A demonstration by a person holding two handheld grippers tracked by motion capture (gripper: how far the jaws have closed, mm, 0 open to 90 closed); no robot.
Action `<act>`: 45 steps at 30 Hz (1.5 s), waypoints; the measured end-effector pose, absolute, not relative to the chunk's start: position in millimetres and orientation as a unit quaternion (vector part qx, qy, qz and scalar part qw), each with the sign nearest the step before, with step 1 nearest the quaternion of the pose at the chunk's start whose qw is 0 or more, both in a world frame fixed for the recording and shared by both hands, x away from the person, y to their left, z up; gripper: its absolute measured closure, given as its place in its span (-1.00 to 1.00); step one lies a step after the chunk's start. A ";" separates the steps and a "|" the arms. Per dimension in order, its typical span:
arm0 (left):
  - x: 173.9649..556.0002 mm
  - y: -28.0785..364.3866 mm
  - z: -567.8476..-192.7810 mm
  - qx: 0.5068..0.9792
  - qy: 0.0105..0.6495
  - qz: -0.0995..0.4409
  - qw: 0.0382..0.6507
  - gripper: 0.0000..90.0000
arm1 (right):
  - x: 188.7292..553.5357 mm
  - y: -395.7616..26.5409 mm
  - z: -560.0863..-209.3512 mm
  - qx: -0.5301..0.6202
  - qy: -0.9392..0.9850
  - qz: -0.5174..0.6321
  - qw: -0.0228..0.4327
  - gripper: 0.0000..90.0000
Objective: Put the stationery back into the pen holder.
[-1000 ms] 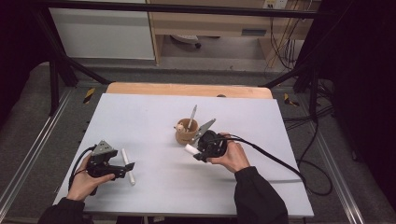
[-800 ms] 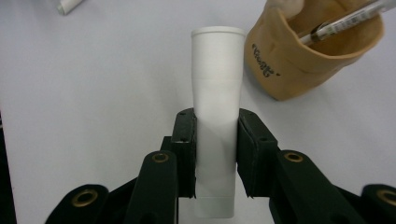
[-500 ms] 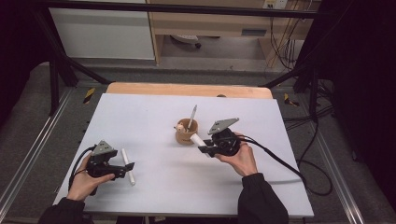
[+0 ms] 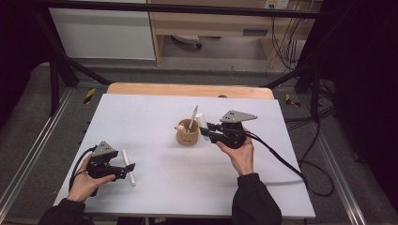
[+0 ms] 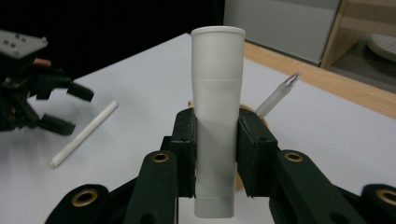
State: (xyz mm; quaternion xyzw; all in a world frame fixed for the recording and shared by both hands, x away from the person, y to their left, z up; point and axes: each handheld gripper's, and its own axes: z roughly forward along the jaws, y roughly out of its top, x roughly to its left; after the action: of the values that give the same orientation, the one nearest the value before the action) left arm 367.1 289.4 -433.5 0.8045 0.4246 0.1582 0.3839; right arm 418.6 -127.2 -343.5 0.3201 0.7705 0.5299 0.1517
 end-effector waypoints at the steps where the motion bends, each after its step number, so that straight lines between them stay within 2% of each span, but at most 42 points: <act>1: 367.1 289.4 -433.5 0.805 0.424 0.158 0.384 -0.79 | 419.7 -127.0 -342.8 0.324 0.766 0.534 0.153 0.57; 16: 367.2 290.2 -433.1 0.804 0.425 0.160 0.384 -0.79 | 450.8 -105.6 -337.4 0.354 0.725 0.567 0.168 0.57; 31: 367.6 290.6 -433.7 0.805 0.424 0.159 0.384 -0.79 | 474.7 -86.0 -366.8 0.370 0.714 0.571 0.165 0.57; 45: 367.3 290.7 -433.9 0.804 0.424 0.159 0.384 -0.79 | 481.8 -73.1 -395.0 0.375 0.729 0.553 0.149 0.57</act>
State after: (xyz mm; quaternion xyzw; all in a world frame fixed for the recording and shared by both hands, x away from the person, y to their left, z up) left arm 367.3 290.7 -433.9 0.8044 0.4244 0.1590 0.3841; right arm 481.8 -73.1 -395.0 0.3749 0.7289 0.5531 0.1494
